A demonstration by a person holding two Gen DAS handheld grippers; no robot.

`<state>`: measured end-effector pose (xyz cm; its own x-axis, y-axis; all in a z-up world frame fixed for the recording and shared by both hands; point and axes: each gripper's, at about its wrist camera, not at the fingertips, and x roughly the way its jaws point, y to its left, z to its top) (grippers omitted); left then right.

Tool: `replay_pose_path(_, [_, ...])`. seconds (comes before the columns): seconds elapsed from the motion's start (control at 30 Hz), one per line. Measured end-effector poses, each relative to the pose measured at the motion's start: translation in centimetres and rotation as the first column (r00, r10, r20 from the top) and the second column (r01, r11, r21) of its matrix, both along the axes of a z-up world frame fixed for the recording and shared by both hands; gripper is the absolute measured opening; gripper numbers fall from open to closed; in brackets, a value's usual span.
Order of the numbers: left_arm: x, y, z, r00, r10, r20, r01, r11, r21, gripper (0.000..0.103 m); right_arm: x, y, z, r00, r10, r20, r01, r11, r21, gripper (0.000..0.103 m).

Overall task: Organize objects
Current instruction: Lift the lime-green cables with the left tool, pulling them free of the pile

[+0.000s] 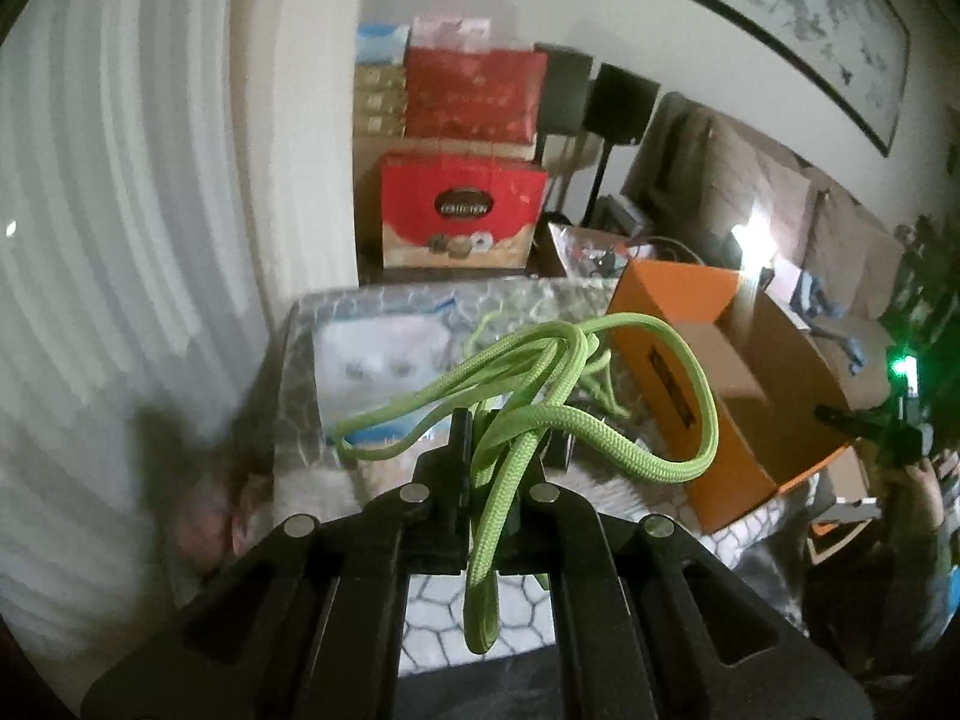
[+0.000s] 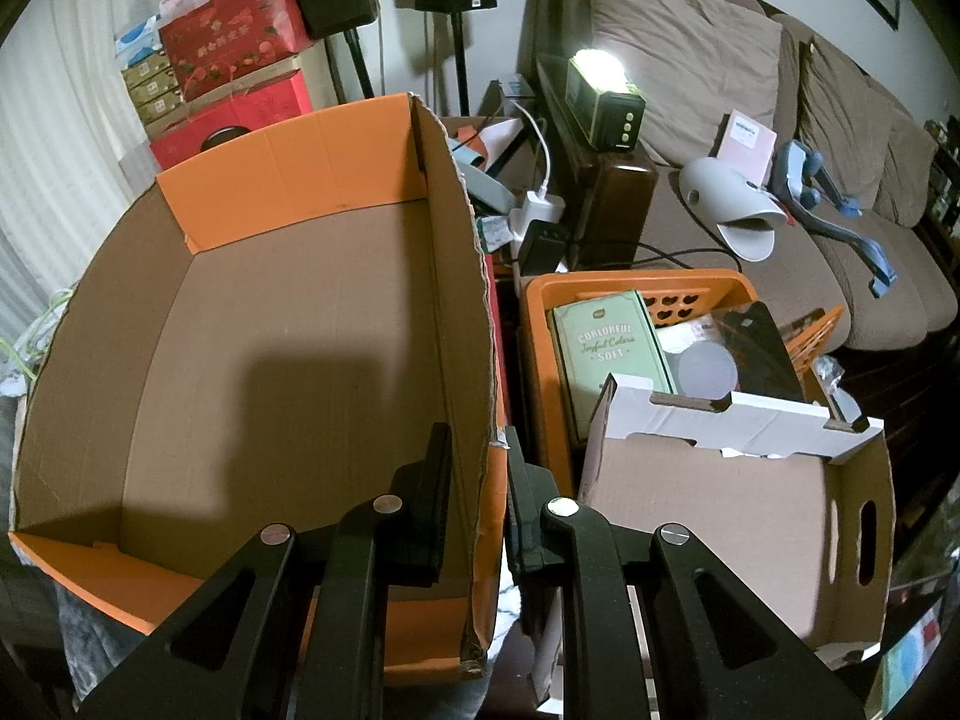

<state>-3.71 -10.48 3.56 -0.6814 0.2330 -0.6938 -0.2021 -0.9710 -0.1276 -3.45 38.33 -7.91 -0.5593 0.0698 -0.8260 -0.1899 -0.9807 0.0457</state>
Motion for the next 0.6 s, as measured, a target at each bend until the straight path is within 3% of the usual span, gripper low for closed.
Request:
replay_pose_path(0.23, [-5.0,3.6,-0.6,0.998,-0.014,0.067,0.018,0.998,-0.056,0.004,0.0,0.0,0.0,1.000,0.000,0.000,0.000,1.000,0.000,0.015])
replay_pose_path(0.6, [-12.5,11.0,-7.4,0.962,-0.048,0.268,0.070,0.995,-0.073,0.005,0.0,-0.3,0.0,1.000,0.004,0.009,-0.004,1.000,0.016,0.015])
